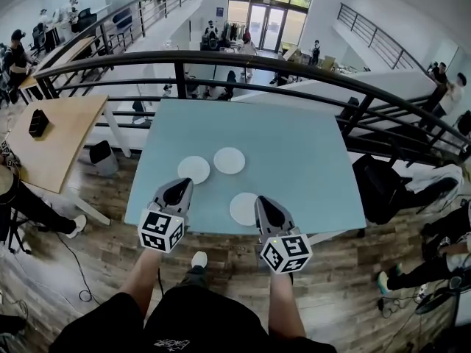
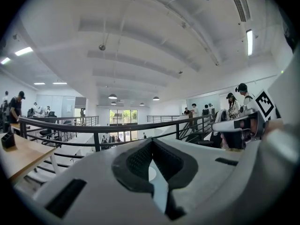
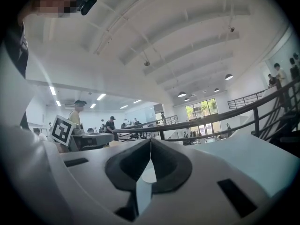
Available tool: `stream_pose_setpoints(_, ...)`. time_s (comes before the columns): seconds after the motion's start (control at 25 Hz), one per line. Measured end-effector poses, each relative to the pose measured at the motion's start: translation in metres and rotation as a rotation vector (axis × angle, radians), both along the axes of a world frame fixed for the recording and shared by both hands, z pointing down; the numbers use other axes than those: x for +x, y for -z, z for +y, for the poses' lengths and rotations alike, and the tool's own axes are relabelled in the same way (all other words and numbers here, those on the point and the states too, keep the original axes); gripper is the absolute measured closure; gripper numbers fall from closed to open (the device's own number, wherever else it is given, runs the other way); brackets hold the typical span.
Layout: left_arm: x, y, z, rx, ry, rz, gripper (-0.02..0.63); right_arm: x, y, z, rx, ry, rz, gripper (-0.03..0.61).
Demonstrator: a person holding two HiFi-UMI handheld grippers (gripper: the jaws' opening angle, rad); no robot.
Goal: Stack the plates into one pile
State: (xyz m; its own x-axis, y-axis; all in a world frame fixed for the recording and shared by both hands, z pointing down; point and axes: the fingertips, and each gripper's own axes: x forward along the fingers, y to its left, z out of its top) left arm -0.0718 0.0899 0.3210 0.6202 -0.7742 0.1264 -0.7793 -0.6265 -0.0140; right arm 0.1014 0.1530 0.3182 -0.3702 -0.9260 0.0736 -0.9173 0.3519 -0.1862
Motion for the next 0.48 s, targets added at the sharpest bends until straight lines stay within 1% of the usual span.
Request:
stream_pose_setpoints(0.28,0.003,-0.002,-0.074,-0.009,-0.051,-0.005,0.604,-0.005,-0.001,-0.077,-0.019,-0.034,0.009,0.571)
stream_pose_setpoints(0.48,-0.008,-0.009,-0.131,-0.022,-0.078,0.009,0.606,-0.016,-0.007,-0.13,-0.032,-0.067,0.02,0.571)
